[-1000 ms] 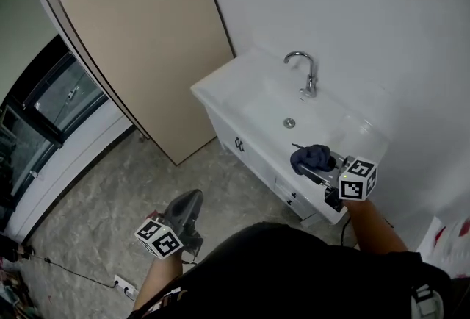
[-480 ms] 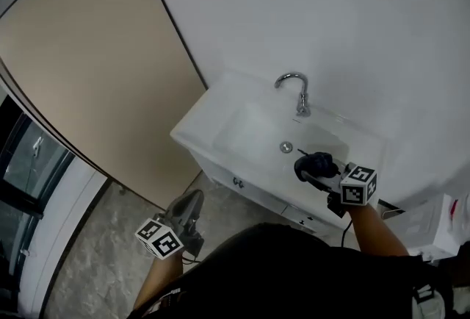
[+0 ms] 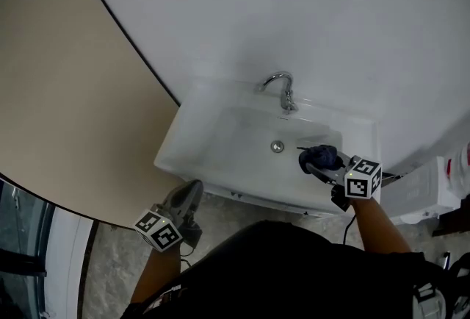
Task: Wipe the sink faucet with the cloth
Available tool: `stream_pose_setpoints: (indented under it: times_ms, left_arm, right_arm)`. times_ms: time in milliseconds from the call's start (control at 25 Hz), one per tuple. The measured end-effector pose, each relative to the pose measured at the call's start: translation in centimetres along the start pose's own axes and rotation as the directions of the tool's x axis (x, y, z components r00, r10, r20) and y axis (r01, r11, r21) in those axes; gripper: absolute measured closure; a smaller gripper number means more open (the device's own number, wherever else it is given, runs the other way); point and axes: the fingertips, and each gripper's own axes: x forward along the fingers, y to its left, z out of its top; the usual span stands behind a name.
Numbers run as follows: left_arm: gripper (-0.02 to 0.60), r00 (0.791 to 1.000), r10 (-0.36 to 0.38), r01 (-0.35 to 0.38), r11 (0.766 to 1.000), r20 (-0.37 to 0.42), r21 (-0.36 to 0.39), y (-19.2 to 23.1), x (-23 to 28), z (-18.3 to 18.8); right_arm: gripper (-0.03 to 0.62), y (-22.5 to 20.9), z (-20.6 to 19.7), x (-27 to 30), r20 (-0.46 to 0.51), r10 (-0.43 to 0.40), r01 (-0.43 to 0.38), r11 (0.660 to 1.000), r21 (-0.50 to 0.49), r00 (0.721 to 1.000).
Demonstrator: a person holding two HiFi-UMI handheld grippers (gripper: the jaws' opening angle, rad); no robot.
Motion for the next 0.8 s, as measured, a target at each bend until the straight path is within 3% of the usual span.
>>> stream_pose_setpoints:
  times_ms: [200,440,640,800]
  left_arm:
    - [0.589,0.997,-0.034,0.034,0.999,-0.063,0.005,1.6,5.7,0.6]
    - [0.589,0.994,0.048,-0.043,0.998,-0.101,0.044,3.6,12.4,1.6]
    - [0.589,0.979,0.111,-0.106,0.994,-0.174,0.039,6.7,17.0,2.0]
    - [0.589,0.966,0.066,-0.059,0.998,-0.251,0.035,8.8,20.8,1.4]
  right_arm:
    - [0.467,-6.7,0.6,0.8,0.034,-0.07,0.068,0.996,0.065,0.997]
    - [0.467,-20.0,2.3,3.9,0.039,-0.14,0.137,0.988,0.078,0.989]
    - [0.467,-31.7,1.6,10.6,-0.087,-0.227,0.232,0.972,0.045,0.97]
    - [0.467,-35.3,-0.8,15.3,-0.204,-0.231,0.247,0.967,0.058,0.951]
